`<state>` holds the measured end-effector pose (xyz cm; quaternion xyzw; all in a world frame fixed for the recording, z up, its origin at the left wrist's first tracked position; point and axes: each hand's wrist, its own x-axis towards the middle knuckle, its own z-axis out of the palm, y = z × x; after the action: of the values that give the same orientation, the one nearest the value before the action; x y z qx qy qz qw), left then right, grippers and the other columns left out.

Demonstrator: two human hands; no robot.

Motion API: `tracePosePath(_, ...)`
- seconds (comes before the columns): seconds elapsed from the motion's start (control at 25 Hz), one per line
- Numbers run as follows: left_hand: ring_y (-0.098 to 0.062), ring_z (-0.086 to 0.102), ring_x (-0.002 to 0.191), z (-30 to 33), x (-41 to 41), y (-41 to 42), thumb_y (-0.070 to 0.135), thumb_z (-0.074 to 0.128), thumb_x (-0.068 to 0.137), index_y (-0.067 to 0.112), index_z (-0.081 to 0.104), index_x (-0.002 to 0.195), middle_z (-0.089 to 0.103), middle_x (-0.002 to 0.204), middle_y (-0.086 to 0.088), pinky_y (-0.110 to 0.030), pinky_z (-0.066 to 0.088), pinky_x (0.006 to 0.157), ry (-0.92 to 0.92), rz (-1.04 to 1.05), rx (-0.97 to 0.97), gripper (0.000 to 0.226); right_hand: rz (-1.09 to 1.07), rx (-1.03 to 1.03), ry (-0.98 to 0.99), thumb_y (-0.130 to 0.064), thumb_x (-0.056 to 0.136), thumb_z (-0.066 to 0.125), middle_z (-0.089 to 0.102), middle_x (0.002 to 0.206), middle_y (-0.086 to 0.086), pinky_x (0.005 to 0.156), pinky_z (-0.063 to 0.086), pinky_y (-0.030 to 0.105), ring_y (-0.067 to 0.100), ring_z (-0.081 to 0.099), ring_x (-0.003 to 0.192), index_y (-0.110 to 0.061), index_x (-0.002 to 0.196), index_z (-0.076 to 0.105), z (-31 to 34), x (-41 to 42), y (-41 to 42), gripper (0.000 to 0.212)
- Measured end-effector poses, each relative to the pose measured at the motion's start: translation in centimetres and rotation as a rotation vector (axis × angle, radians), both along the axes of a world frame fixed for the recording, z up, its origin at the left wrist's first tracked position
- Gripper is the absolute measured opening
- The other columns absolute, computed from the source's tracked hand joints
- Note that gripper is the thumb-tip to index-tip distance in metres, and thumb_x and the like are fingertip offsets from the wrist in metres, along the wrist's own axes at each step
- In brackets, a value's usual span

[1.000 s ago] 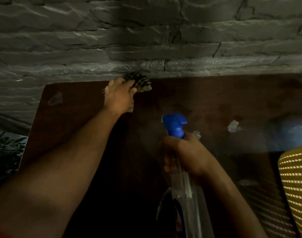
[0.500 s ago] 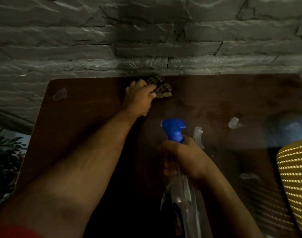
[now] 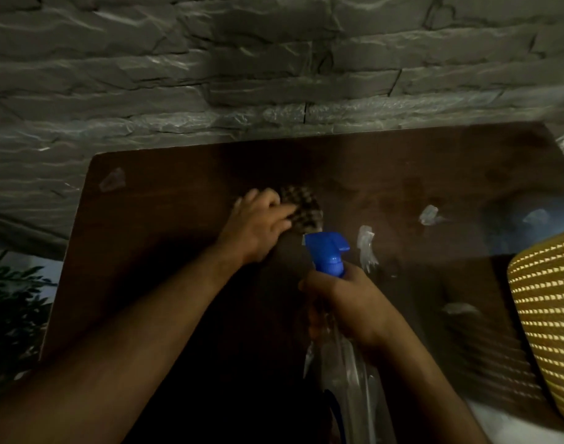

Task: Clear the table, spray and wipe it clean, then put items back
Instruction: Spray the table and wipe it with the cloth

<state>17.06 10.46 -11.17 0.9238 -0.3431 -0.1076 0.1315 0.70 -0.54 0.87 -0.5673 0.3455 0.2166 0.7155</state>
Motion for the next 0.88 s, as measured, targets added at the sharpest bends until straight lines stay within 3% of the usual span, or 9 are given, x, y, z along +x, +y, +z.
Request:
tracePosePath(0.08, -0.020, 0.042, 0.106, 0.3, -1.0, 4.3, 0.037, 0.050, 0.095, 0.032, 0.055, 0.131, 0.048, 0.117, 0.002, -0.036, 0.030, 0.089, -0.025, -0.078, -0.058, 0.037, 0.004, 0.005, 0.009, -0.008, 0.087, 0.058, 0.050, 0.072, 0.018, 0.044, 0.046, 0.026, 0.022, 0.048, 0.052, -0.003, 0.103, 0.052, 0.1, -0.8, 0.0, 0.018)
tracePosePath(0.28, -0.029, 0.040, 0.117, 0.5, 7.4, -0.1, 0.037, 0.046, 0.097, 0.027, 0.051, 0.134, 0.048, 0.130, -0.007, -0.041, 0.030, 0.099, -0.028, 0.248, 0.013, 0.039, -0.043, 0.002, 0.010, -0.006, 0.087, 0.059, 0.048, 0.067, 0.016, 0.045, 0.045, 0.029, 0.022, 0.046, 0.050, -0.002, 0.106, 0.051, -0.3, -1.3, 0.7, 0.021)
tracePosePath(0.48, -0.017, 0.040, 0.106, -0.1, -3.1, 3.5, 0.038, 0.049, 0.094, 0.034, 0.053, 0.131, 0.046, 0.115, 0.004, -0.036, 0.030, 0.091, -0.003, -0.087, -0.091, 0.037, -0.038, -0.012, -0.004, -0.007, 0.085, 0.060, 0.054, 0.061, 0.011, 0.047, 0.046, 0.031, 0.022, 0.051, 0.050, -0.005, 0.102, 0.055, -0.6, -2.5, 1.3, 0.018)
tracePosePath(0.68, -0.024, 0.042, 0.116, -0.4, 4.1, -0.8, 0.038, 0.048, 0.096, 0.030, 0.053, 0.133, 0.050, 0.125, -0.003, -0.038, 0.030, 0.097, -0.057, 0.169, -0.071, 0.038, -0.055, -0.010, 0.070, -0.008, 0.085, 0.062, 0.055, 0.060, 0.006, 0.045, 0.048, 0.026, 0.016, 0.051, 0.047, -0.007, 0.098, 0.055, -1.5, -4.5, 1.7, 0.015)
tracePosePath(0.88, -0.025, 0.039, 0.121, -0.8, 2.1, -2.0, 0.038, 0.046, 0.097, 0.031, 0.051, 0.134, 0.047, 0.131, -0.004, -0.040, 0.029, 0.101, -0.070, 0.236, -0.036, 0.038, -0.034, -0.005, 0.062, -0.005, 0.085, 0.059, 0.052, 0.059, 0.008, 0.045, 0.046, 0.027, 0.019, 0.049, 0.048, -0.004, 0.097, 0.054, -1.8, -6.0, 2.2, 0.013)
